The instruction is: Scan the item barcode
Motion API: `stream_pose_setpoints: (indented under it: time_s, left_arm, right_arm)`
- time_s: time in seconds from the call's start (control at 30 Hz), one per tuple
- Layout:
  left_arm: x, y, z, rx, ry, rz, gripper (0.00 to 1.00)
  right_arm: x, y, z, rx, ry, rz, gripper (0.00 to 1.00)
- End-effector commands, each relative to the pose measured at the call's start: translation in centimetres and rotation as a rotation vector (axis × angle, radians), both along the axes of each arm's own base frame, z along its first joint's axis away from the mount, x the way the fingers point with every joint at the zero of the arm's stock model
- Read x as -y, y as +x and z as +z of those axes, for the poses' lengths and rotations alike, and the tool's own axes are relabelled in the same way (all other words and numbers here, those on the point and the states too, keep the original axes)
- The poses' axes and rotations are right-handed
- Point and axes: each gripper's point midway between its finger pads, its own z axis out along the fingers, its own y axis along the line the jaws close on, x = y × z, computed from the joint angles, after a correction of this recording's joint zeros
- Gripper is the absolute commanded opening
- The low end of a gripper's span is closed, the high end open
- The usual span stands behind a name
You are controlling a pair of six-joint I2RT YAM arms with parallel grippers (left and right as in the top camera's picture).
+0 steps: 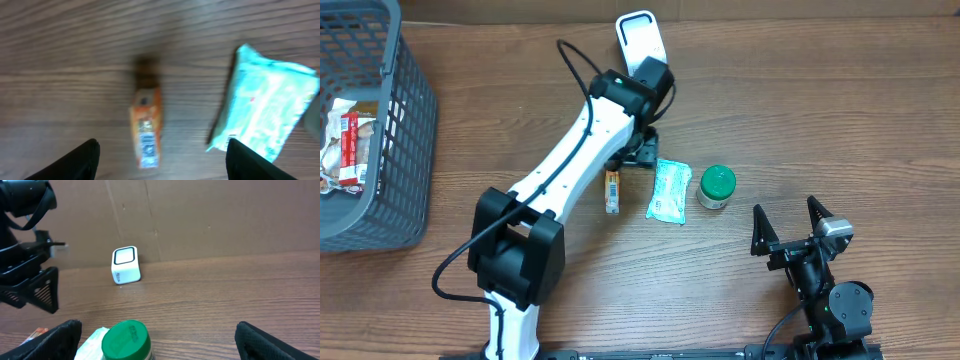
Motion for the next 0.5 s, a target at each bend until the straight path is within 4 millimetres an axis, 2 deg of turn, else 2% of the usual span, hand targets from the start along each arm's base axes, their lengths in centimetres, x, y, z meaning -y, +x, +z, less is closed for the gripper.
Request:
stream_pose_setpoints:
  time_s: [0.0, 0.33, 0.4, 0.47]
  left_arm:
    - [-1.3, -0.8, -1.4, -0.047, 0.03, 0.017, 0.7]
    - [-2.0, -3.3, -8.2, -0.098, 0.041, 0.026, 0.61]
    - [-2.2, -3.7, -8.9, -0.104, 0.044, 0.031, 0.55]
    - [-2.2, -3.8, -9.3, -0.105, 0.042, 0.036, 0.38]
  right_arm:
    - [0.1, 0.0, -0.2, 0.006, -0.007, -0.007, 1.0]
    - [0.1, 0.0, -0.2, 0.006, -0.007, -0.007, 1.0]
    - [0.1, 0.0, -0.2, 0.006, -0.007, -0.007, 1.0]
    - [0.1, 0.0, -0.2, 0.006, -0.007, -0.007, 1.0]
